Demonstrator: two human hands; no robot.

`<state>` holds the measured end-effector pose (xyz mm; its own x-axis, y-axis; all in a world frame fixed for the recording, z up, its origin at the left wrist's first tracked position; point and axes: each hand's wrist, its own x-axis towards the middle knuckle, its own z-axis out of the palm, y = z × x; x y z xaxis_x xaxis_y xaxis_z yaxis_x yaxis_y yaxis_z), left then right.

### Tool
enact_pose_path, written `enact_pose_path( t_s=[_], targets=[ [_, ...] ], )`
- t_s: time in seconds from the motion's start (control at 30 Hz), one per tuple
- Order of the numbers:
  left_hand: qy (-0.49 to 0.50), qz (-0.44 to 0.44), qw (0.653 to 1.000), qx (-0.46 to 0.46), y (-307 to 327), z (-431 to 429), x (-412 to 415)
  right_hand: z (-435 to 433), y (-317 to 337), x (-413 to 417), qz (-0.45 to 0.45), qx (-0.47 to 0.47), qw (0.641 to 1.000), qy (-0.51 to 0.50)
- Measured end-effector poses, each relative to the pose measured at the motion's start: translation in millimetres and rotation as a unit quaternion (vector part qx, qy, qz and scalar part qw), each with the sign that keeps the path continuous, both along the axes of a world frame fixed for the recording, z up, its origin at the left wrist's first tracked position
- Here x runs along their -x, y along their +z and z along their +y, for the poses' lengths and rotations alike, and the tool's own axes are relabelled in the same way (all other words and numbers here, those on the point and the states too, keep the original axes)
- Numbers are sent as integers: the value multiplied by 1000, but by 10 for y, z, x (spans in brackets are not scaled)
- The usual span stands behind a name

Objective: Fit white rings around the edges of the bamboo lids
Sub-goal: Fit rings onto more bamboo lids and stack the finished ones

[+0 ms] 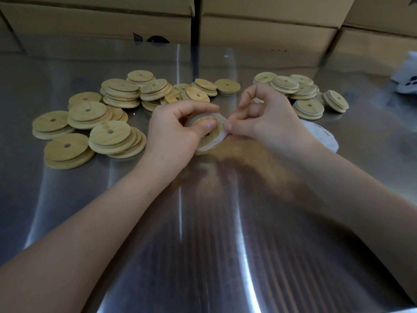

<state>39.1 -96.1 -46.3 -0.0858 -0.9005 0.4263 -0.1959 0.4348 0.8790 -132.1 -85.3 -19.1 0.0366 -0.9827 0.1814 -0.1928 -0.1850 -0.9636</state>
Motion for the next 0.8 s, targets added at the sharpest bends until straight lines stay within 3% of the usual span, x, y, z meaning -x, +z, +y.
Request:
enact_pose_path(
  t_s=[0.33, 0.53, 0.8],
  targets=[
    [-52, 48, 996, -48, 3, 25, 16, -28, 74, 89, 23, -58, 997, 47],
    [-54, 50, 996, -48, -11, 46, 33, -19, 43, 63, 107, 20, 994, 29],
    [-47, 52, 997, -44, -33, -6, 7, -13, -14, -1, 76, 44, 996, 8]
  ],
)
